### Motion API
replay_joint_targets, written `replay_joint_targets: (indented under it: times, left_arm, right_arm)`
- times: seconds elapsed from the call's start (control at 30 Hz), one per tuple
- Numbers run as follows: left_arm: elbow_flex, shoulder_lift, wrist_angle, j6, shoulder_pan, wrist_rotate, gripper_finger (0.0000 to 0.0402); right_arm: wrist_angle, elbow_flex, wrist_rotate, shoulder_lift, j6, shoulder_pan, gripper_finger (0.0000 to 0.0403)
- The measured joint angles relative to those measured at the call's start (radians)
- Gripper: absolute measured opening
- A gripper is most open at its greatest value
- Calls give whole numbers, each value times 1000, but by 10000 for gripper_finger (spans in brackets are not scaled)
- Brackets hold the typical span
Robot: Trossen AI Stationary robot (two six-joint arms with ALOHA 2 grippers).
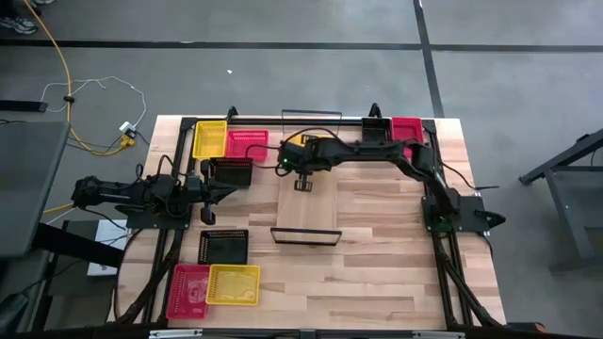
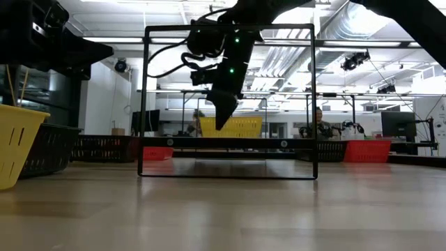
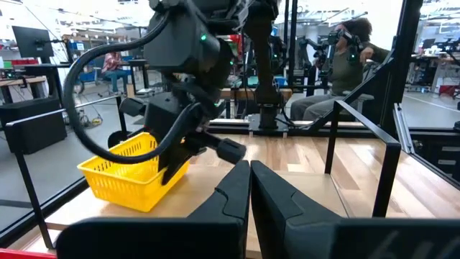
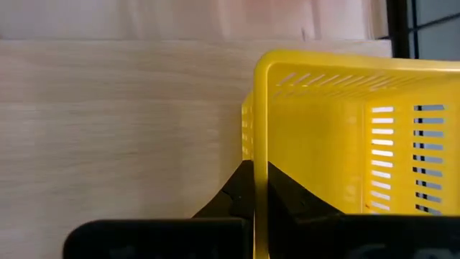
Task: Stack baskets on shelf by color
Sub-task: Put the top right yellow bin on the shelf
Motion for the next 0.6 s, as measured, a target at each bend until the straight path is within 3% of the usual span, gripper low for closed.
replay_joint_targets:
  times: [0.6]
  left_arm:
    - [0, 0, 0, 0, 0, 0, 3]
  right_arm:
    - [25, 0, -41, 0, -79, -29, 0]
